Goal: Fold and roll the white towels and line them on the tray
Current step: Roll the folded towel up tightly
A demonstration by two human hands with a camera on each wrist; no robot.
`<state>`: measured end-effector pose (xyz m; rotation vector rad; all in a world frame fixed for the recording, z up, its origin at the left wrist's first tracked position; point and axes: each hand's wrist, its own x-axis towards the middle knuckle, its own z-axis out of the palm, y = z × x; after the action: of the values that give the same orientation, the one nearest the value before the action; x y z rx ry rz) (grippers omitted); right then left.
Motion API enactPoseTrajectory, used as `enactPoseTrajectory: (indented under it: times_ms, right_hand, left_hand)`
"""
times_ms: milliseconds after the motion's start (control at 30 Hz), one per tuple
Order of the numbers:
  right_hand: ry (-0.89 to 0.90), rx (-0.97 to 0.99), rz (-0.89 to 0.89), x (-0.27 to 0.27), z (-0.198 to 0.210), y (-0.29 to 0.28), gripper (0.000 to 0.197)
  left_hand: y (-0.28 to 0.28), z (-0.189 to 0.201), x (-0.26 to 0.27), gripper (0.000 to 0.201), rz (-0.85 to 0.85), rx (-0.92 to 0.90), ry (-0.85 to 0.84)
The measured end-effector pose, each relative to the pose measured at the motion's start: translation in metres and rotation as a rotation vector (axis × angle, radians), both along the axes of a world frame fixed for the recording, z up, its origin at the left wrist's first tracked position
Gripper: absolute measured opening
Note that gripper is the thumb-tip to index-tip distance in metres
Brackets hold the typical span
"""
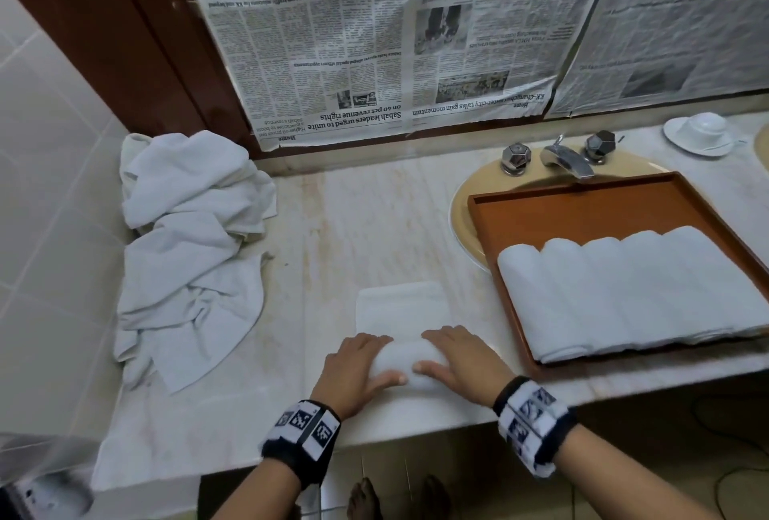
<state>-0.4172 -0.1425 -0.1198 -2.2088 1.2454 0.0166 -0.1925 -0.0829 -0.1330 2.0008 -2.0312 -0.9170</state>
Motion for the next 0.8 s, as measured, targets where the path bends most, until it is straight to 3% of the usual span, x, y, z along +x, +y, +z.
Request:
enactPoseTrajectory:
  times_ms: [67,133,267,400,533,633,700,800]
  right_hand:
    - [0.058,-0.278,0.075,0.001,-0.009,0.019,0.075]
    - [0.11,-0.34,0.123,0.003,-0.015,0.025,0.081]
    - [0.147,-0.113,0.093,0.008,-0.009,0.004,0.072]
    - [0.094,0.195,0.067,0.01,0.009,-0.027,0.065]
    - [0.087,0.362,0.041,0.014,0.019,-0.042,0.061]
    - [0.275,-0.016,0.104,0.019,0.015,-0.022,0.071]
    - [0.303,-0.28,0.139,0.022,0.008,-0.005,0.074]
    - [0.215,-0.263,0.106,0.023,0.001,-0.008,0.072]
  left_hand:
    - [-0.004,-0.005,0.002,0.074,0.043,0.047,0.098]
    - [-0.007,-0.011,0.005,0.072,0.042,0.055,0.135]
    - [-0.012,-0.007,0.007,0.077,0.005,0.102,0.023]
    - [0.003,0.0,-0.002,0.079,-0.057,-0.13,-0.162]
    - [-0.002,-0.003,-0.003,0.082,-0.017,-0.059,-0.145]
    - [-0.02,0.003,0.004,0.073,-0.002,0.049,-0.069]
    - [-0.032,0.004,0.008,0.077,0.011,0.141,-0.008]
    - [-0.043,0.0,0.012,0.087,0.02,0.18,0.051]
